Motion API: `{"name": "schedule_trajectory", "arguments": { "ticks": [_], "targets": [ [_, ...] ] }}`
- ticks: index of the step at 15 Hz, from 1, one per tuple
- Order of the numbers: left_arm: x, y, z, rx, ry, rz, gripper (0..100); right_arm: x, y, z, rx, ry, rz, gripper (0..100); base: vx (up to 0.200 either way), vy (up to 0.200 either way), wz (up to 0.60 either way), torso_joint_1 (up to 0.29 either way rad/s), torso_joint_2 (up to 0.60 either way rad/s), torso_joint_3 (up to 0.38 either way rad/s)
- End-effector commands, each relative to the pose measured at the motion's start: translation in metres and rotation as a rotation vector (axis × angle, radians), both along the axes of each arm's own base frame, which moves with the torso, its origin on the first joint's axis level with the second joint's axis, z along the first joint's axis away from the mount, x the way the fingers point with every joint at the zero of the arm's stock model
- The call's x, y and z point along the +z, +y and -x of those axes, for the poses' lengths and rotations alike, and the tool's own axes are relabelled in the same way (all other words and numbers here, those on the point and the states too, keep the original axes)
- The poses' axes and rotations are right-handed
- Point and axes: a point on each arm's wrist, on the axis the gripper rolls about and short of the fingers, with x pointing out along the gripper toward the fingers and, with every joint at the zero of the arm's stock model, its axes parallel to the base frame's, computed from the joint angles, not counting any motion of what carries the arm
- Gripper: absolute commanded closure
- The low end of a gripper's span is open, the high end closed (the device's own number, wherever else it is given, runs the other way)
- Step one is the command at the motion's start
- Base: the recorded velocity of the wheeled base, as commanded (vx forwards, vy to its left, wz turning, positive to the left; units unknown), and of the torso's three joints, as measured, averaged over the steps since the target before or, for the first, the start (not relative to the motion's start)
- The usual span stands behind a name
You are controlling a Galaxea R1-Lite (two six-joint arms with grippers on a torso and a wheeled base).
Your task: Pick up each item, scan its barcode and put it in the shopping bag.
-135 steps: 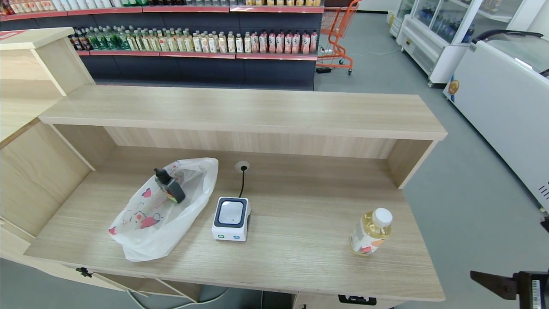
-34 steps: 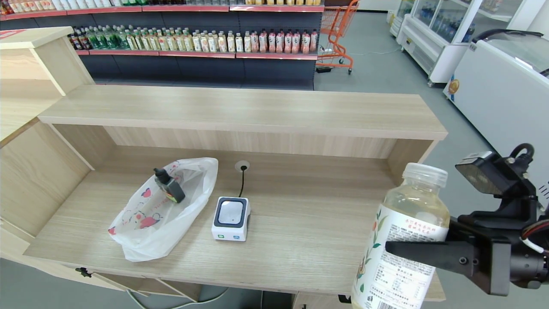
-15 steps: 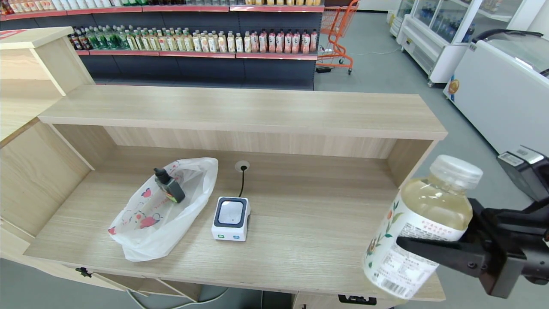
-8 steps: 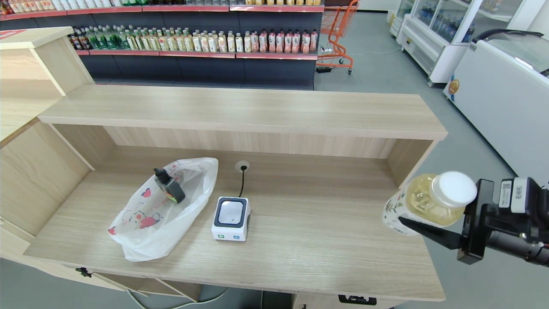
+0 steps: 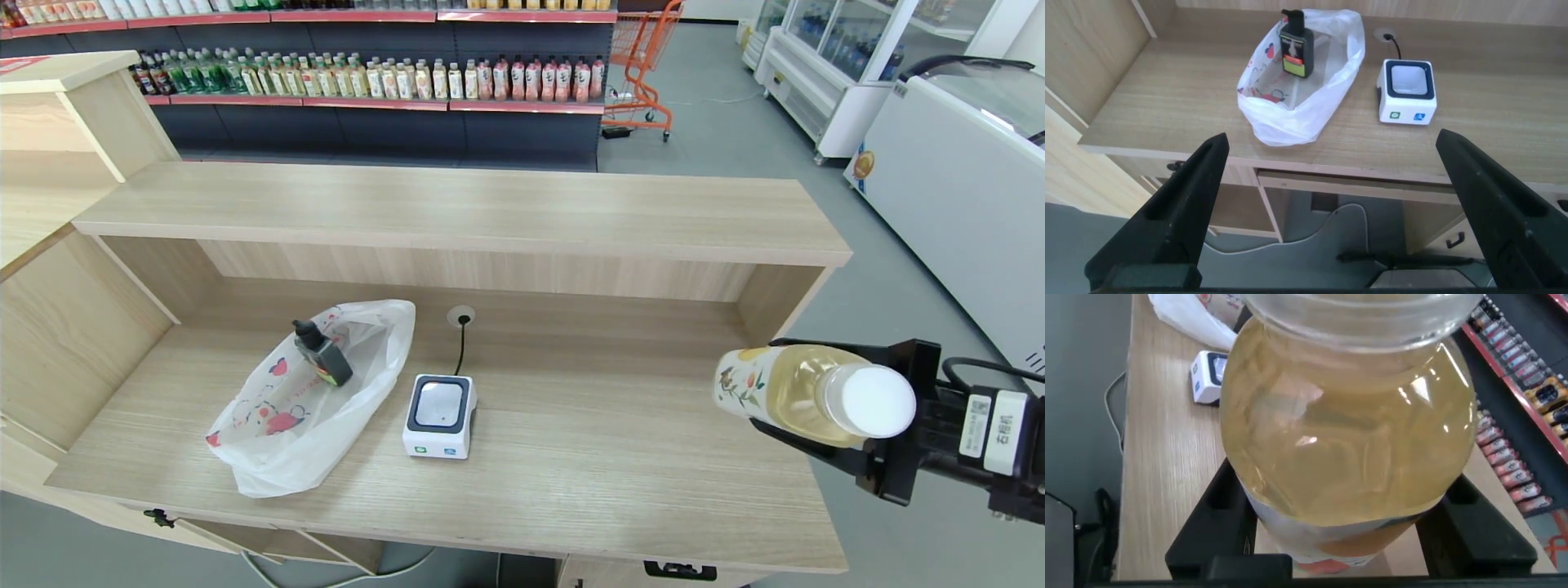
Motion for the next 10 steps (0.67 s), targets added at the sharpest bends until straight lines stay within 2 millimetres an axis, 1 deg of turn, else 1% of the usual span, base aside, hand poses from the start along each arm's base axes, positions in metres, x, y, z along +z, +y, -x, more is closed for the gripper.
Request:
{"name": "schedule_trajectory", "arguments": {
  "ticks": [1, 3, 6, 8, 10],
  "targets": [
    [0.0, 0.0, 0.0, 0.001, 0.0, 0.0, 0, -0.002, 0.0, 0.001, 0.0, -0.008, 0.01, 100, 0.0, 0.0, 0.0, 0.0, 0.0, 0.0],
    [0.0, 0.0, 0.0, 0.001, 0.0, 0.0, 0, -0.003, -0.001, 0.003, -0.008, -0.005, 0.012, 100, 0.0, 0.0, 0.0, 0.0, 0.0, 0.0],
    [0.0, 0.0, 0.0, 0.0, 0.0, 0.0, 0, -0.006, -0.003, 0.012, -0.011, 0.004, 0.013, 100, 0.0, 0.0, 0.0, 0.0, 0.0, 0.0],
    [0.0, 0.0, 0.0, 0.0, 0.0, 0.005, 0, -0.008, -0.003, 0.015, -0.01, 0.016, 0.015, 100, 0.0, 0.2, 0.0, -0.002, 0.0, 0.0],
    [0.0, 0.0, 0.0, 0.001, 0.0, 0.006, 0, -0.009, -0.002, 0.013, -0.006, 0.027, 0.011, 100, 0.0, 0.2, 0.0, -0.002, 0.0, 0.002]
  ]
}}
